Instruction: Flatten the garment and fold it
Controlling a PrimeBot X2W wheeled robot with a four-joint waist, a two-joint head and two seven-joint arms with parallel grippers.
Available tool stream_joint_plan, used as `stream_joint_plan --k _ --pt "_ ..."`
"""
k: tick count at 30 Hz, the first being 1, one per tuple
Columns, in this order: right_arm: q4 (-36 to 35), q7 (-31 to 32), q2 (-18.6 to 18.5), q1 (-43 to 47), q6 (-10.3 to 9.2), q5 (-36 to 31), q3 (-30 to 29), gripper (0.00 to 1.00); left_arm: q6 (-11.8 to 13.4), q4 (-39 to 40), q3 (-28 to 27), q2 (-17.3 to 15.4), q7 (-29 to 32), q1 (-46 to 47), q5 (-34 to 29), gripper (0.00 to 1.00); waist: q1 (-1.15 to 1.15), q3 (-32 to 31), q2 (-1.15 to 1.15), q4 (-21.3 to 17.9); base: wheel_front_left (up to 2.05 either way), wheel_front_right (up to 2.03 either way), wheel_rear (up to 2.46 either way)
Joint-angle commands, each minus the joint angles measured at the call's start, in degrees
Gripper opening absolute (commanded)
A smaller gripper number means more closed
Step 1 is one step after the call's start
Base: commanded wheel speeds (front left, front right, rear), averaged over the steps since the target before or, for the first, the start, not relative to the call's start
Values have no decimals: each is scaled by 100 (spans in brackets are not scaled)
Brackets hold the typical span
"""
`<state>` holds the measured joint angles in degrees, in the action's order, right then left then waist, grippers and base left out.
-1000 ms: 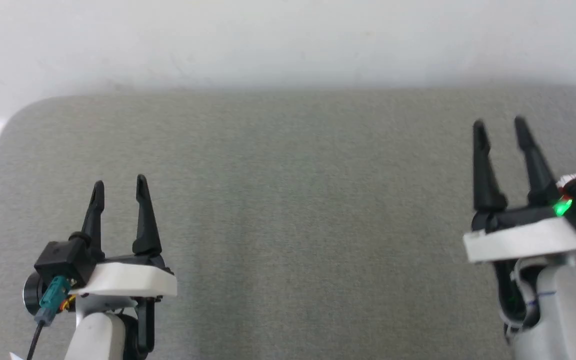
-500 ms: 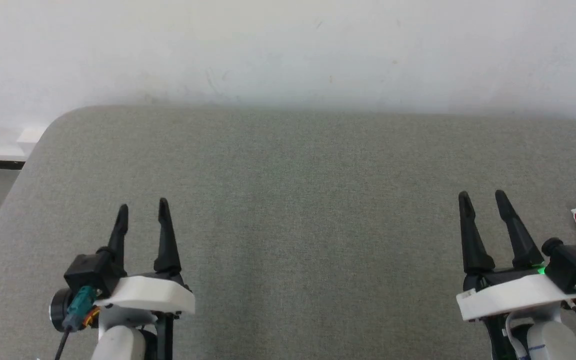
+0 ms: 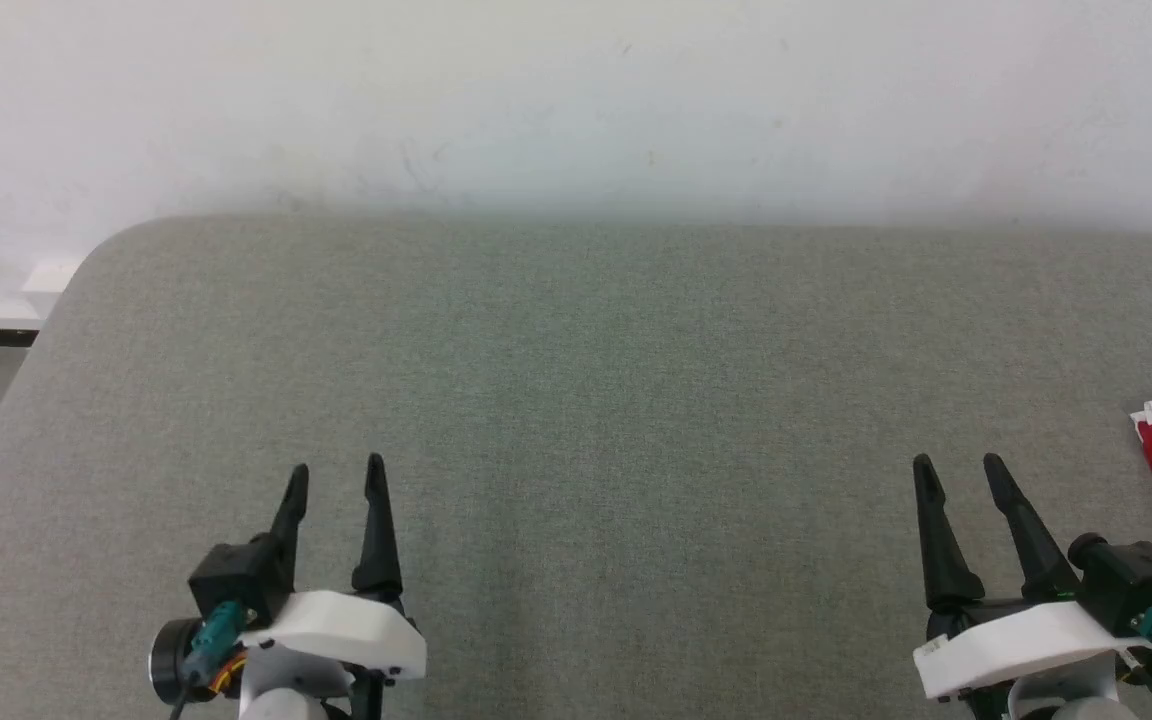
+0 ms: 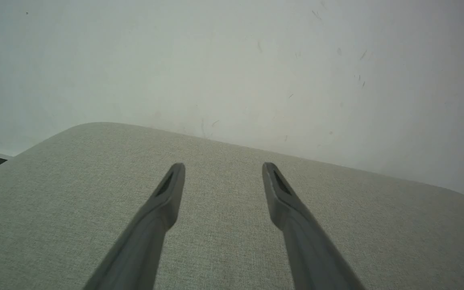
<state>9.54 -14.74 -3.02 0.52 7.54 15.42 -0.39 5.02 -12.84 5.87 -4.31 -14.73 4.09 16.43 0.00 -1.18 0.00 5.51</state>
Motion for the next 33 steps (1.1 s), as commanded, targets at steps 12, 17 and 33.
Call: stream_joint_plan --k 12,17,33 --pt "145 -26 14 116 -5 -157 -8 100 -7 -222 131 36 -27 -63 -323 100 0 -53 0 -72 0 0 0" --pt "168 -26 14 109 -5 -144 26 100 -32 -195 129 0 -27 -17 -427 100 0 -54 0 -74 0 0 0" --pt "64 131 -2 58 0 -249 38 0 -41 -76 72 41 133 -63 -491 0 0 -39 0 -118 0 0 0"
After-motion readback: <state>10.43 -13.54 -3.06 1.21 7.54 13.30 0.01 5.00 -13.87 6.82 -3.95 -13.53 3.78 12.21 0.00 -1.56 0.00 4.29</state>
